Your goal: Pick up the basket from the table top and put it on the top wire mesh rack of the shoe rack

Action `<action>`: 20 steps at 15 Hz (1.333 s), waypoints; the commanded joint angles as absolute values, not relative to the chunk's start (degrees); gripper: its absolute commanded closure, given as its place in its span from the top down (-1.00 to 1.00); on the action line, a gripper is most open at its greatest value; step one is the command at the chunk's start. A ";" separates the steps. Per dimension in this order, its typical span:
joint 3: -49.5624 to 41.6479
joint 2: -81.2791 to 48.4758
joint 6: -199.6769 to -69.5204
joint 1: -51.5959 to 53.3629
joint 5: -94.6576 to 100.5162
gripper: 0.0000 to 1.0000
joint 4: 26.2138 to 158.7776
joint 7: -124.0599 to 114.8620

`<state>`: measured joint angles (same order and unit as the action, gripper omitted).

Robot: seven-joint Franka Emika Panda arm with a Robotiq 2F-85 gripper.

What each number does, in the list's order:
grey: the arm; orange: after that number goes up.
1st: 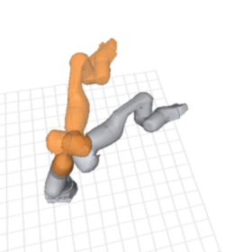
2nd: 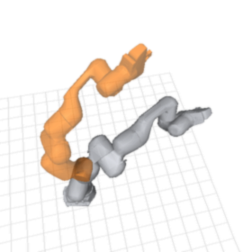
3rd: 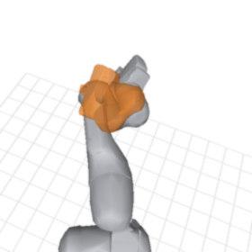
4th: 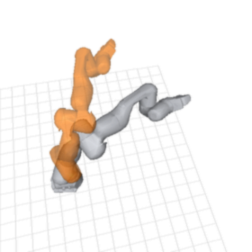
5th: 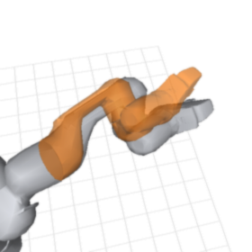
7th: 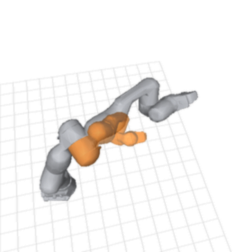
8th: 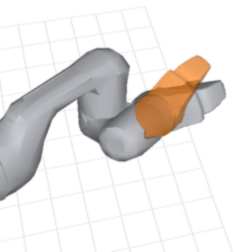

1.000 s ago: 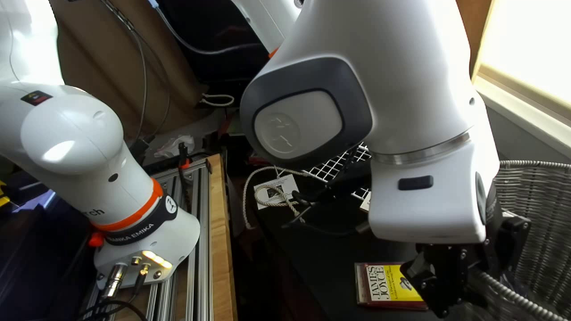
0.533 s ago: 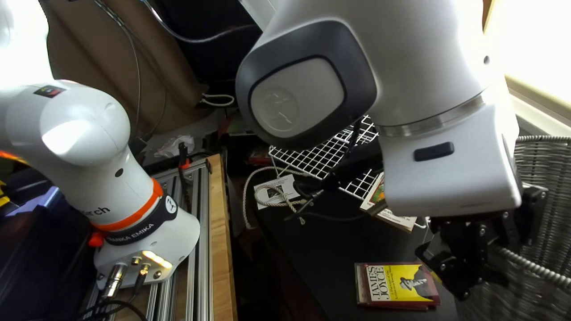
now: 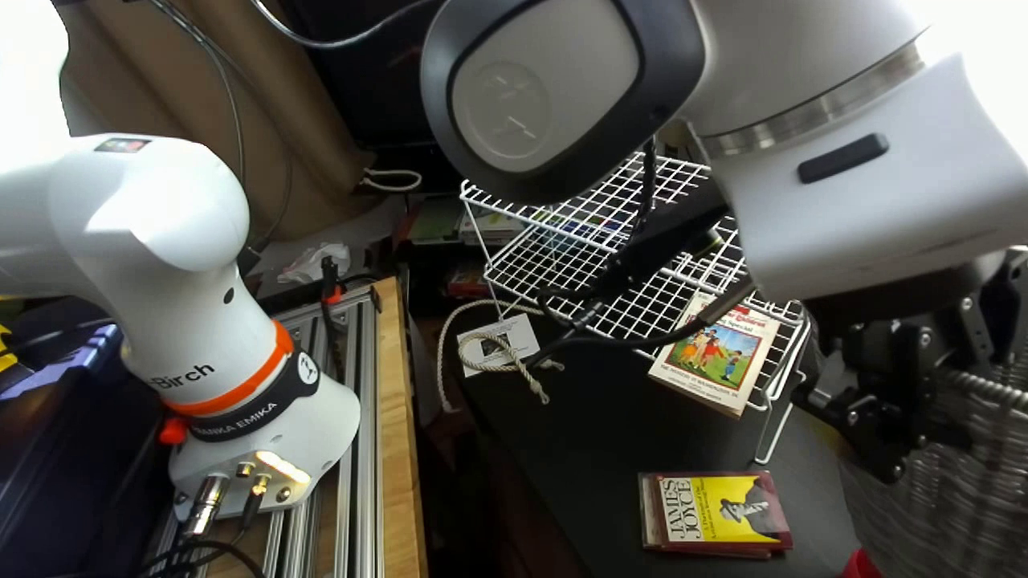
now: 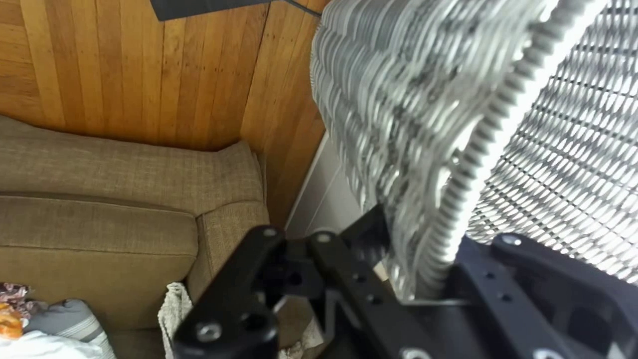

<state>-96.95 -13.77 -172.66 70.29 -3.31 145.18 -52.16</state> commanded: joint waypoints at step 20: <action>-125.81 -22.52 -158.98 102.87 -36.16 -0.95 139.07 -28.06</action>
